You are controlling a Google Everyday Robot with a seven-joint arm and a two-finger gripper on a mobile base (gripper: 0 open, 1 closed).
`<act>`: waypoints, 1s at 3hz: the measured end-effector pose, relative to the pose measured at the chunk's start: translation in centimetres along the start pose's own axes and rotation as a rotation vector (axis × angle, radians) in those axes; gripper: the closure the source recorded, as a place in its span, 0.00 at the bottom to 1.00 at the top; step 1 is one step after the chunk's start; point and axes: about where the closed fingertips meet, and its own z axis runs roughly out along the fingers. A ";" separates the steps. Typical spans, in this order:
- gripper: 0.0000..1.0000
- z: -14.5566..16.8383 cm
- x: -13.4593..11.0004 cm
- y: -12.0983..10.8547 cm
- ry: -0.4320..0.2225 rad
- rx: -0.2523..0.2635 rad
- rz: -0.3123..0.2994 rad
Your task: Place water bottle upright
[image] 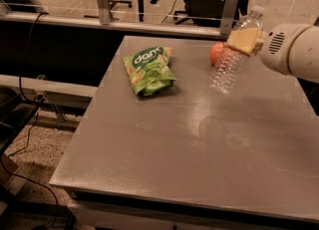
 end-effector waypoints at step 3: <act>1.00 -1.1 -0.7 0.1 0.067 0.134 -0.290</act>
Offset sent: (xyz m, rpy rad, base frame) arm -0.0151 -0.0087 -0.0048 -0.3269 -0.2187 0.2551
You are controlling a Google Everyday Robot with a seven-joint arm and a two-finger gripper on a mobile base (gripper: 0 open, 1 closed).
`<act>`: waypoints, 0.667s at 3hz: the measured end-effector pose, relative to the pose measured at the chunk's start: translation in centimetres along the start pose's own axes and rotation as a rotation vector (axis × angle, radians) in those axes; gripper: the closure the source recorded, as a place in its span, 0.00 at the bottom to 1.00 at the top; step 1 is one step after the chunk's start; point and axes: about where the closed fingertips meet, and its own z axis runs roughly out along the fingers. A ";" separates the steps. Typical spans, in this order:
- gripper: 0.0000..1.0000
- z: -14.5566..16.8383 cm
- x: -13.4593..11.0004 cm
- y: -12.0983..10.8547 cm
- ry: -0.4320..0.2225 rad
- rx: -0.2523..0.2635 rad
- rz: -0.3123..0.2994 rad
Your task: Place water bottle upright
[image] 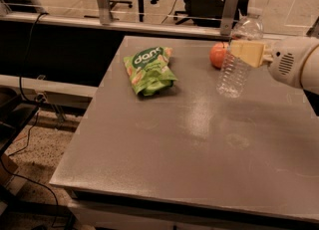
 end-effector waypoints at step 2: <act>1.00 -1.4 -1.6 -0.9 0.100 0.154 -0.205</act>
Offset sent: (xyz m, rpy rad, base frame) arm -0.0308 0.0025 -0.0179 -0.1489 -0.2672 0.2743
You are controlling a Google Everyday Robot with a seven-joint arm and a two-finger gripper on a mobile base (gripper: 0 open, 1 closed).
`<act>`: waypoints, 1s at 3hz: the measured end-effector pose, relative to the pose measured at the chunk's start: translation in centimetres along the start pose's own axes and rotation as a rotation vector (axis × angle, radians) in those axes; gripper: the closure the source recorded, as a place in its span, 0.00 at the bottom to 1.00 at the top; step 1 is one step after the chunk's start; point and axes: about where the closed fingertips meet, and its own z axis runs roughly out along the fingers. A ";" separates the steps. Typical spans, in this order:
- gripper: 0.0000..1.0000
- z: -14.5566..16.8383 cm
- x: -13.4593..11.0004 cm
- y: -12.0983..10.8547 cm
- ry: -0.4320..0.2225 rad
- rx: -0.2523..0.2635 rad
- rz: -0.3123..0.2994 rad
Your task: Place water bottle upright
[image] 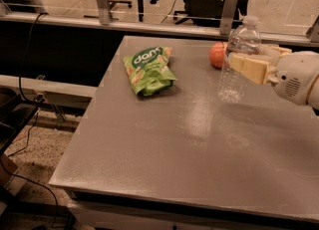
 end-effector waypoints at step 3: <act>1.00 -0.7 -3.3 -1.6 0.014 0.095 -0.047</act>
Offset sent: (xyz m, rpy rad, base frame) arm -0.0144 -0.0002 -0.0301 -0.0530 -0.0263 0.1123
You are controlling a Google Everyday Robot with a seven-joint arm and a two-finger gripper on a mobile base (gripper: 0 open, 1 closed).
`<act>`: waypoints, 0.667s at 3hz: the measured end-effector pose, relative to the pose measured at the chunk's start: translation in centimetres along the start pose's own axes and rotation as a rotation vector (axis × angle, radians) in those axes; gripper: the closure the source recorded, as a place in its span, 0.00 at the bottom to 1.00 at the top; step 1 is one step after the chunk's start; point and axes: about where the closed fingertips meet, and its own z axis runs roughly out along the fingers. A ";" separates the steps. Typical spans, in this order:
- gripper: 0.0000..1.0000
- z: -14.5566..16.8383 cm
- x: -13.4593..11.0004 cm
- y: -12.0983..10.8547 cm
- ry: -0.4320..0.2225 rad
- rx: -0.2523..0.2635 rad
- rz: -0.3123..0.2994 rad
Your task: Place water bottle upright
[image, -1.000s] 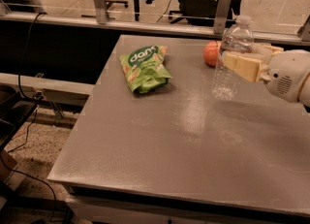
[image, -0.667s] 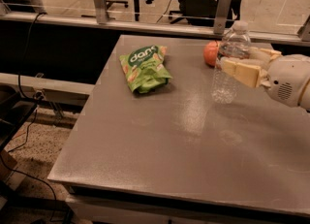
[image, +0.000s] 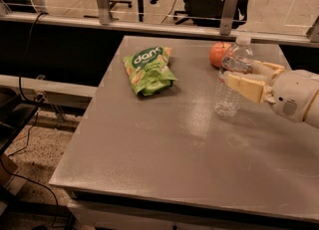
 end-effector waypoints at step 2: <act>0.64 0.0 -0.9 -0.7 0.036 0.003 -0.031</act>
Offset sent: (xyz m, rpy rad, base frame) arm -0.0071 0.0018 -0.0151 -0.0204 -0.0810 0.0082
